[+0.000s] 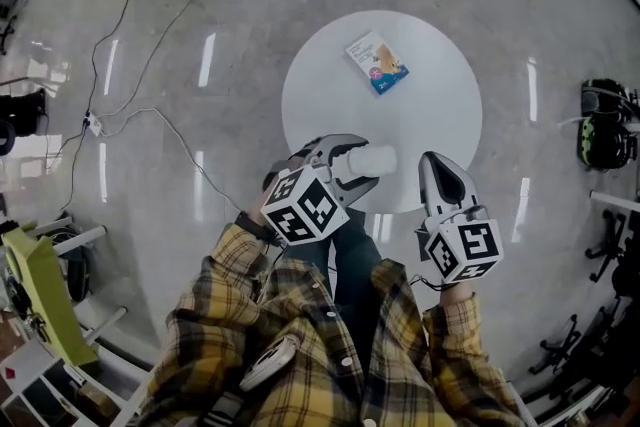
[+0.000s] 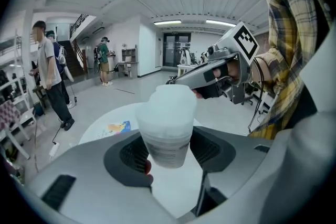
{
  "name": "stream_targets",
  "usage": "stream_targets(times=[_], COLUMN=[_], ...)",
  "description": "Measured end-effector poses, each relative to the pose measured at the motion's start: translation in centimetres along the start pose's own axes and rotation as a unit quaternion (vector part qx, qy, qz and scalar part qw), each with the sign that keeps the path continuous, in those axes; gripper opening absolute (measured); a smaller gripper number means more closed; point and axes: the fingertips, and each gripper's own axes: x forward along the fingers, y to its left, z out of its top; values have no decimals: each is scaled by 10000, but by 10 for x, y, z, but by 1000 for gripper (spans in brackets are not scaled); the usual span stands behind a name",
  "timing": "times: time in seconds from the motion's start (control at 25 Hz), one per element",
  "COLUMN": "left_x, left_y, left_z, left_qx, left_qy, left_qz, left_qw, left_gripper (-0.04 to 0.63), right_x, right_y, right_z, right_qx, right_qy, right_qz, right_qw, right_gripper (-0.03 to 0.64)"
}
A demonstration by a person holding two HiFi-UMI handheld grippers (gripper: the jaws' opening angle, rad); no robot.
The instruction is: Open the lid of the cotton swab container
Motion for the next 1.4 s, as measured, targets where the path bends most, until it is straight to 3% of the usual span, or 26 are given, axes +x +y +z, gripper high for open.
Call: stream_targets(times=[0.32, 0.72, 0.96, 1.4], left_x=[-51, -95, -112, -110], left_y=[-16, -50, -61, -56], left_z=[42, 100, 115, 131], left_qx=[149, 288, 206, 496], left_qy=[23, -136, -179, -198], left_qz=[-62, -156, -244, -206], left_qw=[9999, 9994, 9993, 9984], left_gripper=[249, 249, 249, 249], right_x=[-28, -73, -93, -102], right_y=[25, 68, 81, 80], right_z=[49, 105, 126, 142], right_qx=[-334, -635, -658, -861], right_qy=[-243, -662, -919, -1081], right_qz=[163, 745, 968, 1134], right_qw=[9990, 9930, 9889, 9839], right_gripper=[15, 15, 15, 15])
